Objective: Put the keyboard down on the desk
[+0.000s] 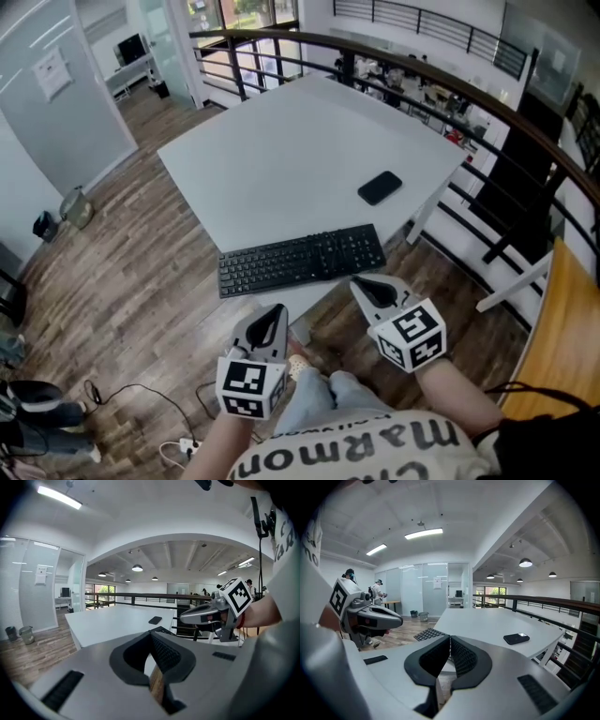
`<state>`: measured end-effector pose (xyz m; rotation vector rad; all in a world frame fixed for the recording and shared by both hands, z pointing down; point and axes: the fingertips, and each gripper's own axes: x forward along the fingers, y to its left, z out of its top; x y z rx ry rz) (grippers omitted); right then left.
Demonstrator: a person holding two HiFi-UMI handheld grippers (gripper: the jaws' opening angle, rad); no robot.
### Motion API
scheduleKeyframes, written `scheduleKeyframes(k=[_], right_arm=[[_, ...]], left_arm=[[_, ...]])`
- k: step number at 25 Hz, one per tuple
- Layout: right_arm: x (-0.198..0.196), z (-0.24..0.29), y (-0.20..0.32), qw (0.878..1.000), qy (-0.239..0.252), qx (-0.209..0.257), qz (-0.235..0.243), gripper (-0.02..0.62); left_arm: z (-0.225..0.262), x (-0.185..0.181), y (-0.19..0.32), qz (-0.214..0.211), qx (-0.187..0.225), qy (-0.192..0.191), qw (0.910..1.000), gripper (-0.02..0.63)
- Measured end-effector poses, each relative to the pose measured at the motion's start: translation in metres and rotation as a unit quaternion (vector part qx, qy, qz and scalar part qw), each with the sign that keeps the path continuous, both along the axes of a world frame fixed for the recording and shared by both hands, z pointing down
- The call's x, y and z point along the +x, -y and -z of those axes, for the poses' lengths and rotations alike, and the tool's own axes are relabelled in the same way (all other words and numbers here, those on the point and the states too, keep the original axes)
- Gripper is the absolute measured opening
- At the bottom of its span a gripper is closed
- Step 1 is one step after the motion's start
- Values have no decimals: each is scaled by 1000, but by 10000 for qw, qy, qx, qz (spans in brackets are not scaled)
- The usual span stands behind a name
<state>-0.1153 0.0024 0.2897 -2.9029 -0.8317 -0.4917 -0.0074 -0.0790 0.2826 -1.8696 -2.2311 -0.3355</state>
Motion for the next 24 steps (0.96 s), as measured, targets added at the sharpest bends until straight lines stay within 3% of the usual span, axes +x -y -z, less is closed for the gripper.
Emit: scheduleKeyframes(k=[6, 12, 24], right_arm=[[-21, 9, 26, 9998, -137, 107, -19, 40], [-25, 17, 37, 9998, -188, 88, 22, 40], [-23, 22, 29, 9999, -166, 35, 22, 40]], left_arm=[[9, -20, 30, 12, -112, -80, 9999, 2], [23, -18, 46, 156, -191, 21, 9997, 2], [31, -16, 45, 183, -227, -86, 9995, 2]])
